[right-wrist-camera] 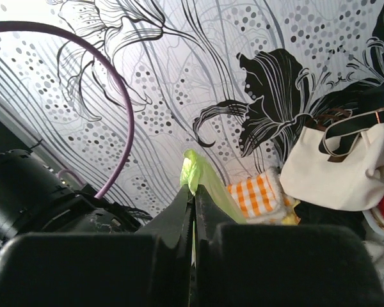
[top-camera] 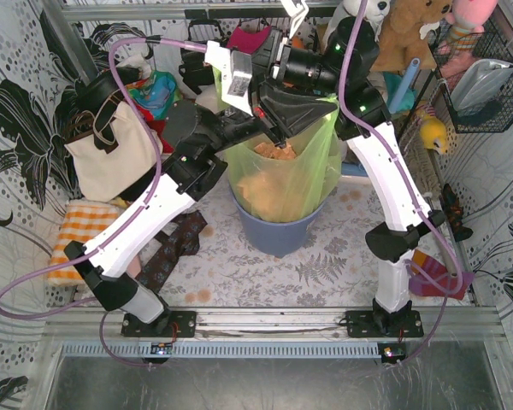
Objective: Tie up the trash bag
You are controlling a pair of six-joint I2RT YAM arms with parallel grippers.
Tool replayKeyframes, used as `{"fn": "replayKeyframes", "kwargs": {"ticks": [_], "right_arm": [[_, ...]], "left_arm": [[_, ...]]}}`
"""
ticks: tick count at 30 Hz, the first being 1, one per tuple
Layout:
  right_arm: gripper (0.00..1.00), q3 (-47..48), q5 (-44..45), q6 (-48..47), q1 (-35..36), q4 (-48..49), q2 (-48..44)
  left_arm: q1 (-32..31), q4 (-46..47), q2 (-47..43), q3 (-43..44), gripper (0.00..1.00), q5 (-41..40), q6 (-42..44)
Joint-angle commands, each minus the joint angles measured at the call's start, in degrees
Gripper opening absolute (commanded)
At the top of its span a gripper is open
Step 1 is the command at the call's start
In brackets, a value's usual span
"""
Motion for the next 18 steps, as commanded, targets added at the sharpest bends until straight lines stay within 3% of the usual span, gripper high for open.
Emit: {"fn": "replayKeyframes", "kwargs": {"ticks": [1, 6, 11, 18], "right_arm": [[0.0, 0.44, -4.01, 3.46, -0.5, 5.56, -0.44], [0.0, -5.21, 1.01, -3.1, -0.69, -1.09, -4.01], [0.0, -14.93, 16.18, -11.46, -0.77, -9.54, -11.36], [0.0, -34.34, 28.22, -12.07, -0.93, -5.29, -23.06]], "left_arm": [[0.32, -0.63, 1.54, 1.88, 0.0, 2.71, 0.91], [0.76, 0.38, -0.57, -4.94, 0.0, 0.64, 1.36], [1.79, 3.2, -4.27, -13.06, 0.0, -4.04, 1.99], [3.93, 6.5, -8.13, -20.46, 0.0, -7.85, 1.2]]}}
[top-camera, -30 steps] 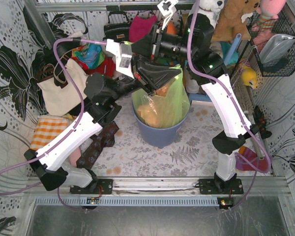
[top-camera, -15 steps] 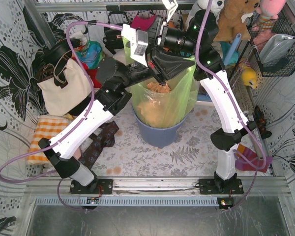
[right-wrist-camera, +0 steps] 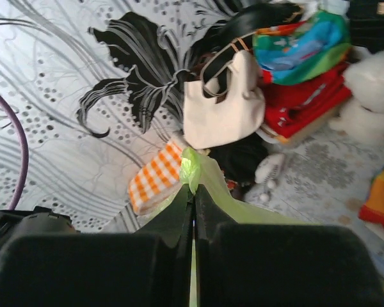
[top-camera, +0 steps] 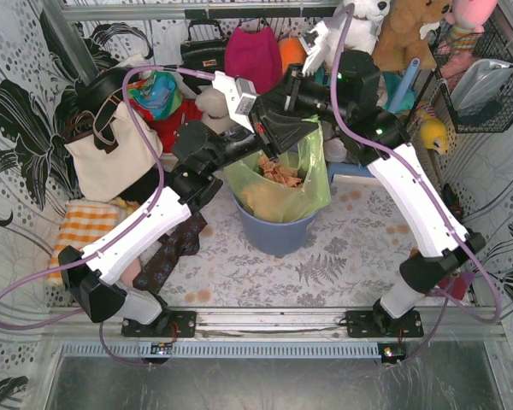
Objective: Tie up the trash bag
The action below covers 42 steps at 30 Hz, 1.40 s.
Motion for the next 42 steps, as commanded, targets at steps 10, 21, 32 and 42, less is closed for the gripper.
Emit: {"fn": "replayKeyframes", "kwargs": {"ticks": [10, 21, 32, 42], "right_arm": [[0.0, -15.0, 12.6, 3.68, -0.44, 12.88, -13.17], [0.0, 3.56, -3.86, 15.75, -0.44, 17.35, 0.76], [0.0, 11.78, -14.02, 26.43, 0.04, 21.2, 9.11], [0.0, 32.21, -22.55, 36.98, 0.08, 23.58, 21.95]], "left_arm": [[3.85, 9.73, -10.48, -9.8, 0.0, -4.07, -2.32], [3.95, 9.68, -11.4, -7.68, 0.0, -2.51, -1.53], [4.69, 8.97, -6.93, -1.99, 0.0, -1.3, -2.24], [4.7, 16.07, 4.53, 14.33, 0.0, 12.89, -9.83]]}}
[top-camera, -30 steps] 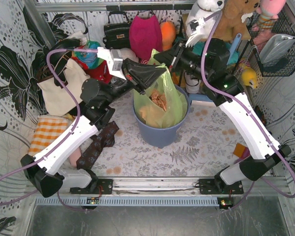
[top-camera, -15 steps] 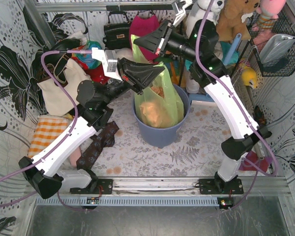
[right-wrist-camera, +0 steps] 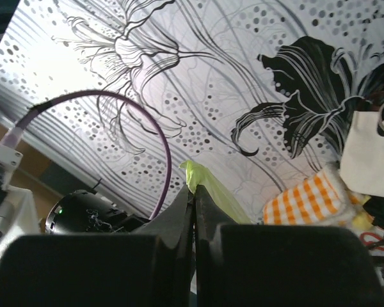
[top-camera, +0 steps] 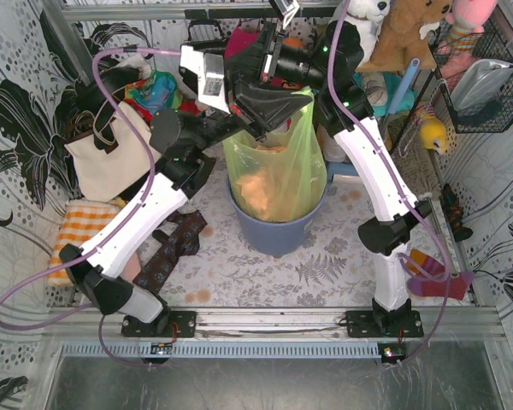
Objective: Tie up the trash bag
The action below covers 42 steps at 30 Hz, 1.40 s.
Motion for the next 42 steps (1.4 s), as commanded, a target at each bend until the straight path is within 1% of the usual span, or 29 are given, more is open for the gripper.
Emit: {"fn": "replayKeyframes", "kwargs": {"ticks": [1, 4, 9, 11, 14, 16, 20, 25, 28, 30, 32, 35, 37, 42], "right_arm": [[0.0, 5.5, -4.83, 7.43, 0.09, 7.38, 2.31], [0.0, 4.97, -5.59, 8.61, -0.11, 8.79, 2.54], [0.0, 3.49, -7.41, 11.07, -0.07, 11.98, 3.24], [0.0, 4.4, -7.82, 11.25, -0.11, 12.06, 3.72], [0.0, 3.93, -8.54, 11.38, -0.09, 12.53, 3.87], [0.0, 2.27, -9.43, 10.81, -0.12, 12.69, 3.46], [0.0, -4.14, -10.44, 8.06, -0.32, 12.46, 0.36], [0.0, -10.38, -8.66, 3.07, -1.1, 10.24, -3.14], [0.0, -12.67, -7.23, 0.91, -1.62, 8.48, -4.45], [0.0, -13.69, -4.99, -2.71, -1.86, 4.94, -5.5], [0.0, -14.05, -1.13, -7.97, -1.95, -1.04, -7.05], [0.0, -16.44, 3.69, -12.58, -2.11, -5.14, -9.91], [0.0, -18.54, 6.2, -14.19, -2.13, -6.12, -11.9], [0.0, -24.24, 11.29, -16.47, -2.18, -7.1, -16.76]], "left_arm": [[0.31, 7.45, 5.36, 10.12, 0.0, 8.88, -5.19], [0.31, 7.84, 10.53, 17.89, 0.0, 11.17, -7.5], [0.32, 6.86, 16.83, 28.14, 0.0, 10.43, -9.03], [0.28, 6.55, 17.99, 29.77, 0.0, 9.77, -8.96], [0.28, 6.43, 18.01, 29.37, 0.0, 8.88, -8.94], [0.3, 6.84, 17.23, 26.92, 0.0, 9.26, -9.11], [0.3, 8.44, 12.49, 15.83, 0.0, 8.78, -8.12], [0.36, 9.82, 5.39, 2.32, 0.0, 6.98, -5.65], [0.51, 8.97, 2.0, -3.25, 0.0, 5.42, -3.48], [0.76, 7.85, 0.1, -5.89, 0.0, 3.32, -1.96], [0.93, 6.99, -3.09, -9.53, 0.0, -0.71, -0.19], [0.89, 5.58, -6.29, -12.52, 0.0, -4.8, 2.74], [0.89, 4.29, -8.15, -13.21, 0.0, -5.74, 4.07], [0.89, 2.56, -9.63, -13.44, 0.0, -6.73, 5.77]]}}
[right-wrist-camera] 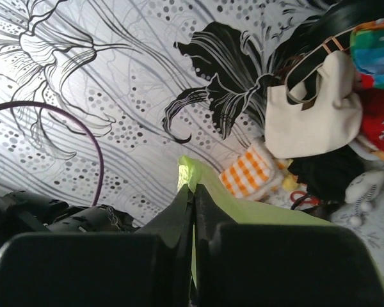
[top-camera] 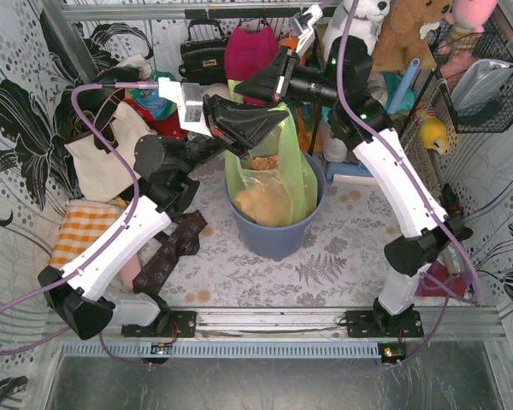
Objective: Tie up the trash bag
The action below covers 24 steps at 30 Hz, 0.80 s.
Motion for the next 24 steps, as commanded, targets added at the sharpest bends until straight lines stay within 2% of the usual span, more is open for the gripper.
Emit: {"fn": "replayKeyframes", "kwargs": {"ticks": [1, 9, 24], "right_arm": [[0.0, -4.79, 7.35, -5.24, -0.14, -1.48, -6.24], [0.0, -21.31, 16.0, -5.3, -0.15, 5.31, -17.6], [0.0, -43.79, 16.81, -0.13, -0.15, 28.27, -28.15]], "left_arm": [[0.14, -0.64, -1.55, -0.42, 0.0, -3.86, 3.62], [0.14, -0.98, -3.45, -3.21, 0.0, -7.79, 5.11], [0.23, 0.33, -6.7, -7.86, 0.0, -15.59, 5.28]]}}
